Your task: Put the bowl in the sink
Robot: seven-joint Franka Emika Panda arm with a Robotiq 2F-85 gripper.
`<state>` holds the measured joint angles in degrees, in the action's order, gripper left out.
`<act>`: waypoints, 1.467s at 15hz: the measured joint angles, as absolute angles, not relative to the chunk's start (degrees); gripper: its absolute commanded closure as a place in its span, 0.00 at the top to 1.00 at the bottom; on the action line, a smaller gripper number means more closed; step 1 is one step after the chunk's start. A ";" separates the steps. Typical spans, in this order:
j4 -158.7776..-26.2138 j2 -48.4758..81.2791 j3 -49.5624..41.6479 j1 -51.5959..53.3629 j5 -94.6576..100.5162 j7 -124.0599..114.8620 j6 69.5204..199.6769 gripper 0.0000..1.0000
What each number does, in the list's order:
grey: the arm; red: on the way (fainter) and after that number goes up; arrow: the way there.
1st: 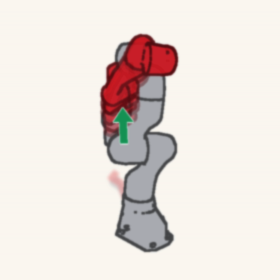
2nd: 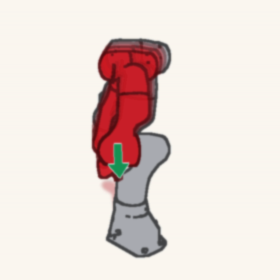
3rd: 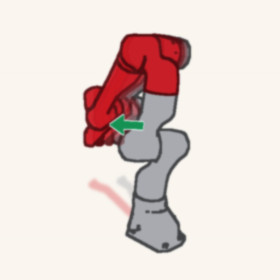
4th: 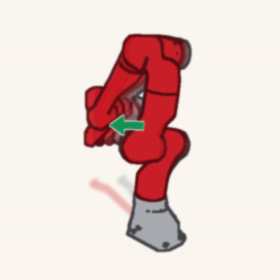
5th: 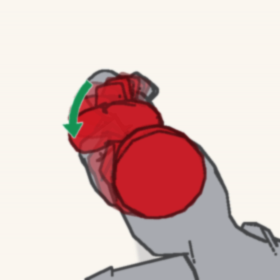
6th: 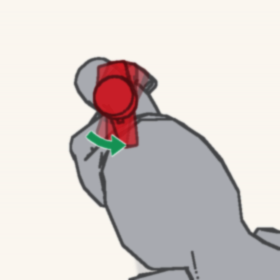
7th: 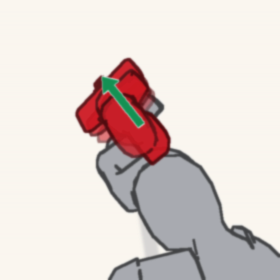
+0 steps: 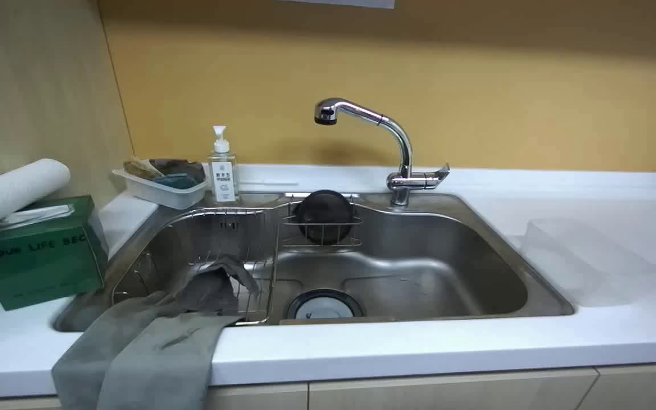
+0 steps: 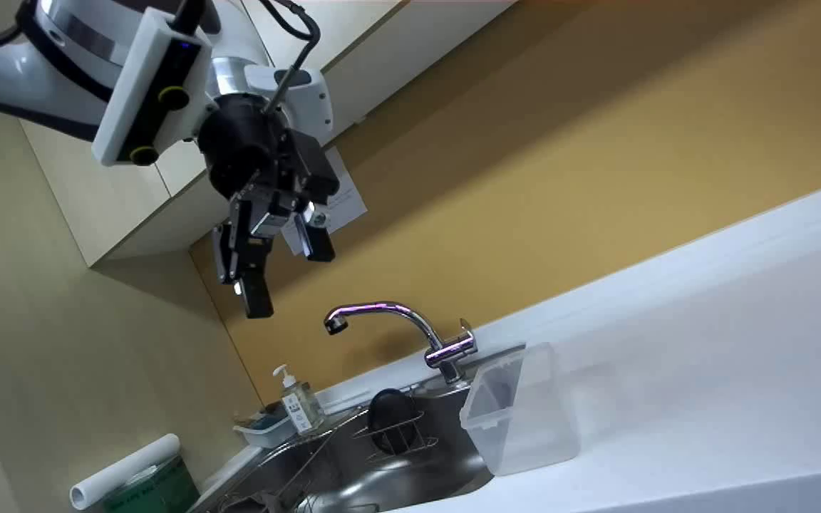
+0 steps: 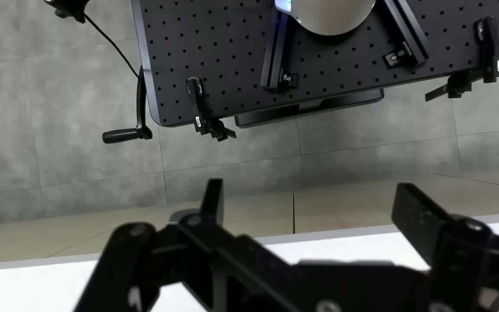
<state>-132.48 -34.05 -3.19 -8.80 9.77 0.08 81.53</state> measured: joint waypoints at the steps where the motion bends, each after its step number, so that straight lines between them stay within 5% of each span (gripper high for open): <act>1: -132.51 -34.04 -3.19 -8.80 9.77 0.08 81.57 1.00; 22: -132.83 -33.94 -4.18 -8.53 9.55 0.03 88.22 1.00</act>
